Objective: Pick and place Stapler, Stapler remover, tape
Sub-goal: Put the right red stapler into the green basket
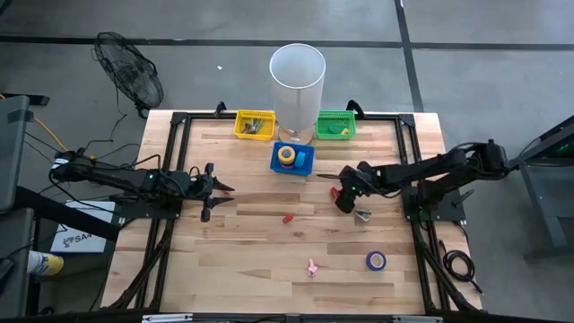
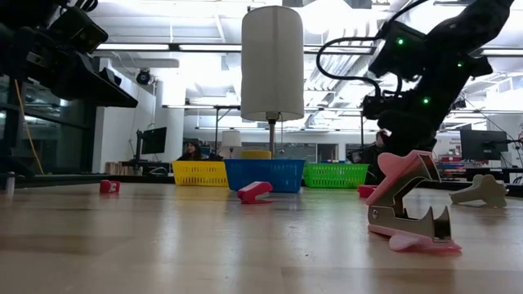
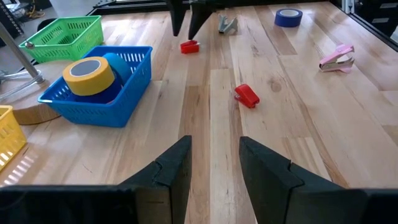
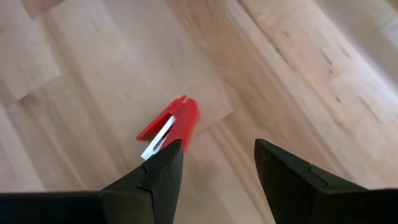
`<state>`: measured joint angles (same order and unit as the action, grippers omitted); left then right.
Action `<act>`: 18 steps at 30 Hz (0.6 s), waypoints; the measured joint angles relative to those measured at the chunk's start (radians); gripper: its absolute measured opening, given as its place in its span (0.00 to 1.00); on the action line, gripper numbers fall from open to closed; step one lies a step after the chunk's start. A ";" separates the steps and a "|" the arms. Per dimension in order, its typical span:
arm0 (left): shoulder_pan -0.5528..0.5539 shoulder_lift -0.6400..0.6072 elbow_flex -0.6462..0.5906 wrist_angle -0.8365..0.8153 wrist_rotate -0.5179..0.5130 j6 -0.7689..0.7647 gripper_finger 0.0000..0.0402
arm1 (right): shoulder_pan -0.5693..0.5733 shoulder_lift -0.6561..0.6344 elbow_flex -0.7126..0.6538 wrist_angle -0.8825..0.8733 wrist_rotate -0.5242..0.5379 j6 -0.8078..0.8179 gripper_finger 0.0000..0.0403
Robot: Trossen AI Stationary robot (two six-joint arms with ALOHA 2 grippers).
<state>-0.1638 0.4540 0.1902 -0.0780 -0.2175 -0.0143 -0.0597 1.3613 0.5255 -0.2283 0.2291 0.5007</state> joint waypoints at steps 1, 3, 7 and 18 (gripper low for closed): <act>0.000 0.000 0.000 0.000 0.000 0.000 0.33 | 0.007 0.000 0.000 0.000 0.000 0.009 0.47; 0.000 0.000 0.000 0.000 0.000 -0.001 0.33 | 0.020 0.000 0.000 0.000 0.000 0.023 0.47; 0.000 0.000 0.000 0.000 0.000 -0.002 0.33 | 0.043 0.000 0.000 -0.001 -0.003 0.030 0.47; 0.000 0.000 0.000 0.000 0.000 -0.010 0.33 | 0.111 0.000 0.000 -0.022 -0.056 0.244 0.47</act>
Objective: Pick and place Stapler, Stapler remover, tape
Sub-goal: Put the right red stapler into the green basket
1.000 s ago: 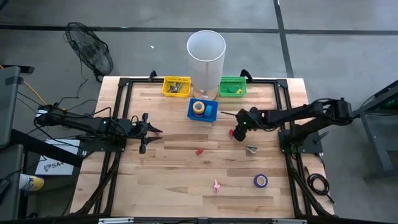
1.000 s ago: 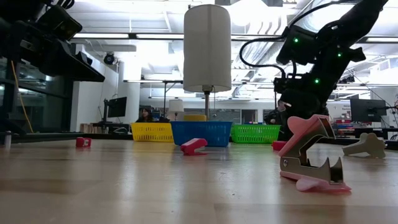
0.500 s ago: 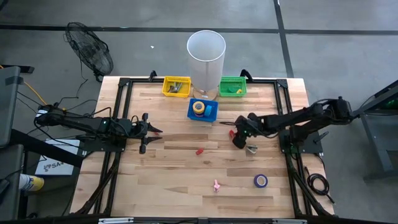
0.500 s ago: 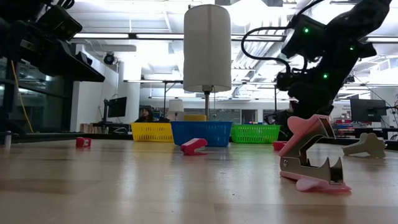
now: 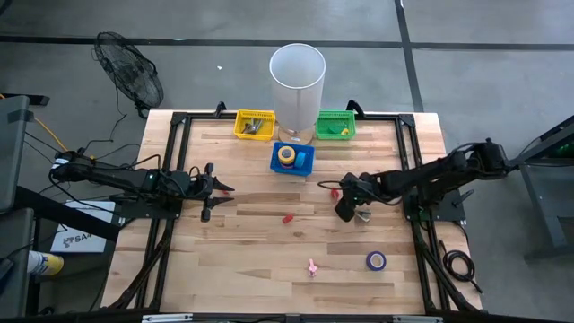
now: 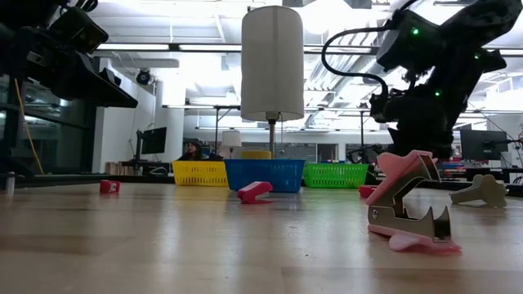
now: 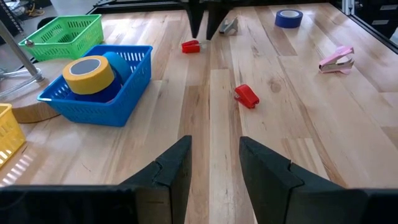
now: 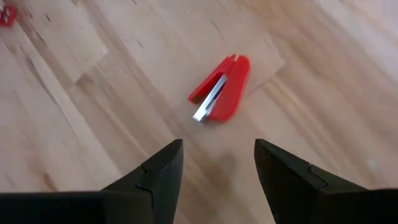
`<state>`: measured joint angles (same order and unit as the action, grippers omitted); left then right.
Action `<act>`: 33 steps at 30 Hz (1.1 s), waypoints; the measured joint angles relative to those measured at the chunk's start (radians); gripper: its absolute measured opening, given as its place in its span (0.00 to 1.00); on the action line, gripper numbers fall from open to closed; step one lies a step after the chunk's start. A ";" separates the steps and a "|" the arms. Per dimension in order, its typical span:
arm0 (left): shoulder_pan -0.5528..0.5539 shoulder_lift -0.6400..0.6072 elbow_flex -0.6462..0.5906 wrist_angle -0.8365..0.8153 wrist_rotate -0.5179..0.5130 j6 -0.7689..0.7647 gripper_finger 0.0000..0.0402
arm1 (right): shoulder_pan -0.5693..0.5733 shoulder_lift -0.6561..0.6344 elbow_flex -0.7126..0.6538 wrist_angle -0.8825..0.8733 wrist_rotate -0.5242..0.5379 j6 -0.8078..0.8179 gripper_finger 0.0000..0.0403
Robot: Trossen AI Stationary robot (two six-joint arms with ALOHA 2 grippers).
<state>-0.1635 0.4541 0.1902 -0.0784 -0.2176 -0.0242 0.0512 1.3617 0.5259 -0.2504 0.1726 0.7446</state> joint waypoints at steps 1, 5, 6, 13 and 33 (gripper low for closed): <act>0.000 0.000 0.000 0.000 0.000 0.000 0.33 | 0.009 0.000 0.000 0.000 0.000 0.036 0.47; 0.000 0.000 0.000 0.000 0.000 0.000 0.33 | 0.053 0.000 0.000 0.000 0.016 0.151 0.47; 0.000 0.000 0.000 0.000 0.000 0.000 0.33 | 0.065 0.000 0.000 0.000 0.029 0.171 0.47; 0.000 0.000 0.000 0.000 0.000 0.000 0.33 | 0.156 0.000 0.000 0.002 0.186 0.306 0.47; 0.000 0.000 0.000 -0.003 0.000 0.000 0.33 | 0.409 0.141 0.000 0.158 0.586 0.410 0.47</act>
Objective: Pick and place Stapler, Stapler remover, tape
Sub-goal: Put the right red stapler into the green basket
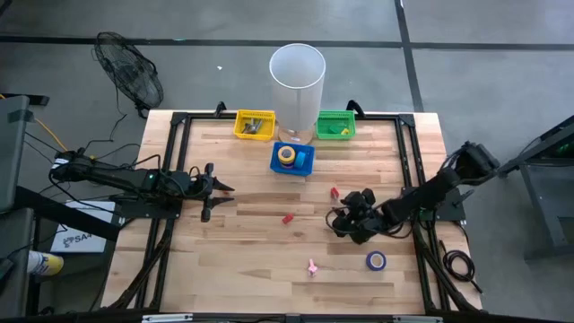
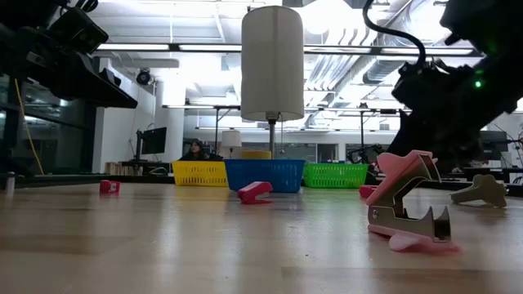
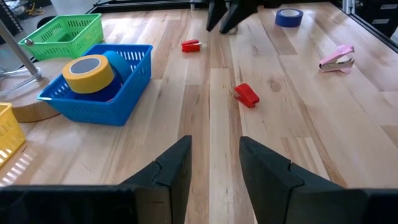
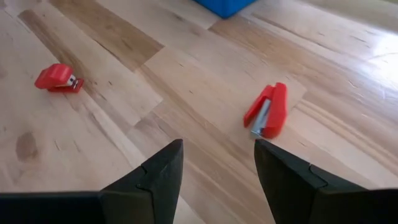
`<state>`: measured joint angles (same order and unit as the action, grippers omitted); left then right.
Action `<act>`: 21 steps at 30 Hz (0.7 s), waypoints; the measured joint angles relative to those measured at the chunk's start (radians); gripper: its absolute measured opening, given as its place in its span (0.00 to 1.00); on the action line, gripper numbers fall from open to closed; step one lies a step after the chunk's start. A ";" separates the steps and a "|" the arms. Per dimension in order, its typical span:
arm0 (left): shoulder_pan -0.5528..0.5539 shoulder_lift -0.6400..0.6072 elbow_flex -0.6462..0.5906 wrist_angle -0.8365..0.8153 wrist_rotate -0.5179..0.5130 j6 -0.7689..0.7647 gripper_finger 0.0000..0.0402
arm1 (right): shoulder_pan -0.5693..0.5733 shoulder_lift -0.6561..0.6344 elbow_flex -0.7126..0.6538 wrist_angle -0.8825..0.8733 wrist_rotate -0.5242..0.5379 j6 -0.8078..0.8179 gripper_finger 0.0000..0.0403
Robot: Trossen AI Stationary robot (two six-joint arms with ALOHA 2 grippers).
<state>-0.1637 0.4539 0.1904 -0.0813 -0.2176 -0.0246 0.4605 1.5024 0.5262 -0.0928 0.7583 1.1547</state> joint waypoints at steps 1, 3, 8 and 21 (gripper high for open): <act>0.000 0.000 0.000 -0.001 0.000 0.000 0.33 | 0.006 0.022 0.000 0.024 0.018 0.000 0.47; 0.000 0.000 0.000 -0.001 0.000 0.000 0.33 | 0.013 0.065 0.000 0.070 0.048 0.001 0.47; 0.000 0.000 0.000 -0.002 0.000 0.000 0.33 | 0.013 0.155 0.000 0.132 0.066 0.020 0.47; 0.000 0.000 0.000 -0.005 0.000 0.000 0.33 | 0.012 0.244 0.007 0.130 0.114 0.074 0.43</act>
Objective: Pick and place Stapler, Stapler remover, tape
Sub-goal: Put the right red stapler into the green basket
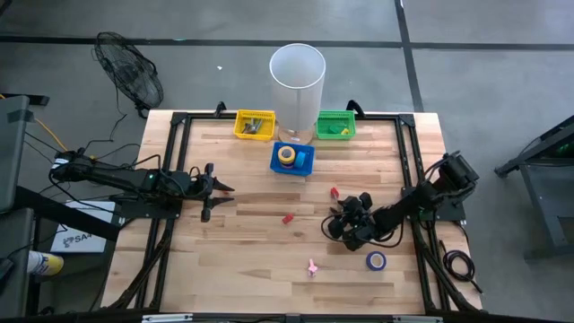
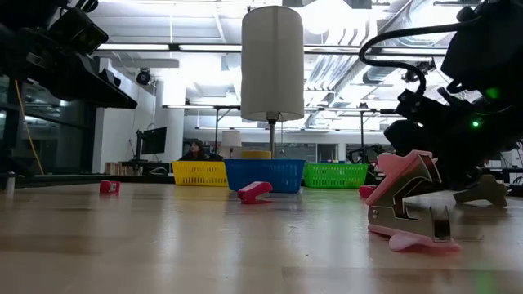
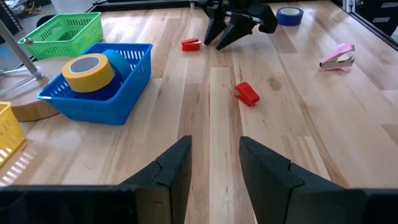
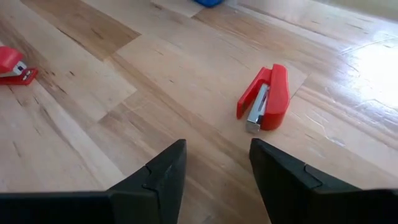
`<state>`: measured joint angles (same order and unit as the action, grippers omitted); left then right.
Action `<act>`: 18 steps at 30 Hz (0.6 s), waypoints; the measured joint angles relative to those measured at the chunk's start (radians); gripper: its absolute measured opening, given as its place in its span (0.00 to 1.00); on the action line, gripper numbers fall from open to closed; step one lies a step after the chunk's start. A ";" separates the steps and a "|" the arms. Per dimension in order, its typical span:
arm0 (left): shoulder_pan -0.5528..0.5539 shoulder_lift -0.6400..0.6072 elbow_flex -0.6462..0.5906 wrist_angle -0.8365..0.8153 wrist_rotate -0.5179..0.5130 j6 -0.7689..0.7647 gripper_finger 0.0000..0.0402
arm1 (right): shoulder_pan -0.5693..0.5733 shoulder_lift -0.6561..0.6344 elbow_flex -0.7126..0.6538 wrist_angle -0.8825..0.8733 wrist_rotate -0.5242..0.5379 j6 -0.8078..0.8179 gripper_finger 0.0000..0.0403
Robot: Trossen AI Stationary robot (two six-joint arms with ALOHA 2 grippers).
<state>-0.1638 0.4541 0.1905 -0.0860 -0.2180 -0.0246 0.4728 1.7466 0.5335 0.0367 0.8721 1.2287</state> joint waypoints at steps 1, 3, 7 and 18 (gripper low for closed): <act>0.000 0.000 0.000 0.000 0.000 0.000 0.33 | 0.000 0.000 0.000 -0.007 0.000 -0.002 0.42; 0.000 0.000 0.000 0.000 0.000 0.000 0.33 | 0.000 0.000 0.000 -0.026 0.000 -0.002 0.41; 0.000 0.000 0.000 -0.004 0.000 0.000 0.33 | -0.001 0.000 0.000 -0.060 -0.004 0.002 0.40; 0.000 0.000 0.000 -0.013 0.000 0.000 0.33 | -0.035 0.000 -0.001 -0.071 -0.008 -0.058 0.40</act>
<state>-0.1638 0.4538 0.1905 -0.0986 -0.2180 -0.0246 0.4382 1.7466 0.5327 -0.0342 0.8639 1.1703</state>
